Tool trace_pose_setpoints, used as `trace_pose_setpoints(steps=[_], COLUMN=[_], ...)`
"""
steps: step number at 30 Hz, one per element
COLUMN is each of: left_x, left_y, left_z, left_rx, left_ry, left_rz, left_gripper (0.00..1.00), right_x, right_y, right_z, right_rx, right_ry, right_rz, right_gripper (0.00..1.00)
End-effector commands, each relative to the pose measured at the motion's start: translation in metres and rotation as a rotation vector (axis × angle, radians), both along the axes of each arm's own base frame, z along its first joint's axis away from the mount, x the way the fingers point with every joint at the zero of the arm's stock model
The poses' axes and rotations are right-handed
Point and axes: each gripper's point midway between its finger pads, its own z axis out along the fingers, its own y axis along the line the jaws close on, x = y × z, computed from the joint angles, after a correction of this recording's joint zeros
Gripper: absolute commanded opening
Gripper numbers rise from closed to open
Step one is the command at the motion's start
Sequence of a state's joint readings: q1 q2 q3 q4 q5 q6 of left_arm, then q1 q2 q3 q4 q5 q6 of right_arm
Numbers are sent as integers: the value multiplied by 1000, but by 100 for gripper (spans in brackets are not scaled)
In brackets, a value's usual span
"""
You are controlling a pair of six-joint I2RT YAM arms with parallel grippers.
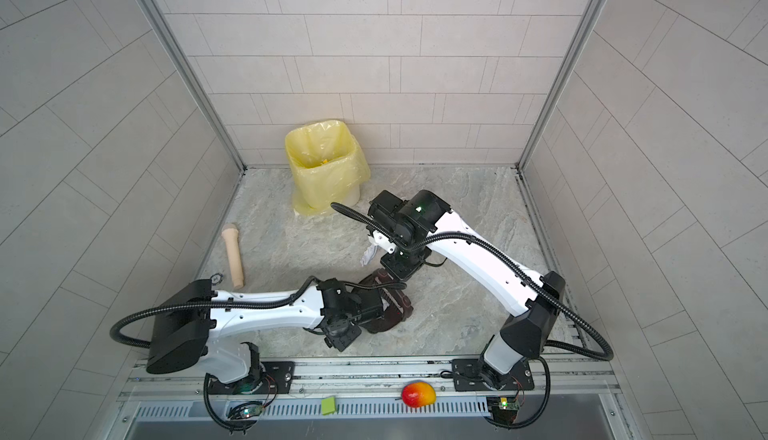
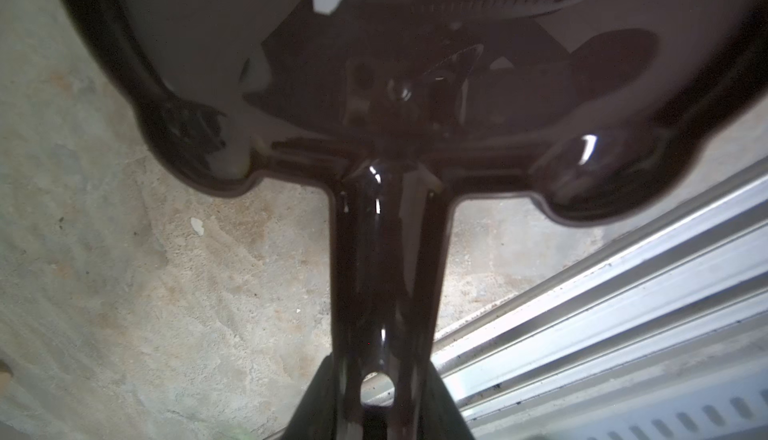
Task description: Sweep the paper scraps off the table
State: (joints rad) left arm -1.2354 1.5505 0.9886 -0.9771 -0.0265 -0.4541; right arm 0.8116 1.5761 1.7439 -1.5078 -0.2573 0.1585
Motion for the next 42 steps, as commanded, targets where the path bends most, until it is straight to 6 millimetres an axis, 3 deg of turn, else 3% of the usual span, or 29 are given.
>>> trace_pose_setpoints(steps=[1, 10, 19, 32, 42], left_x=[1, 8, 21, 56, 88], left_y=[5, 2, -2, 21, 69], left_z=[-2, 7, 32, 118, 182], left_rx=[22, -21, -117, -131, -180], left_ry=[-11, -58, -157, -375, -473], left_rz=[14, 19, 36, 109, 258], left_gripper=[0, 0, 0, 0, 0], right_x=[-16, 3, 26, 35, 35], right_y=[-6, -52, -94, -121, -129], right_z=[9, 28, 42, 35, 30], right_rx=[18, -52, -14, 69, 107], right_ry=[26, -91, -211, -250, -230], right_rz=[1, -103, -292, -439, -470], right_gripper=[0, 0, 0, 0, 0])
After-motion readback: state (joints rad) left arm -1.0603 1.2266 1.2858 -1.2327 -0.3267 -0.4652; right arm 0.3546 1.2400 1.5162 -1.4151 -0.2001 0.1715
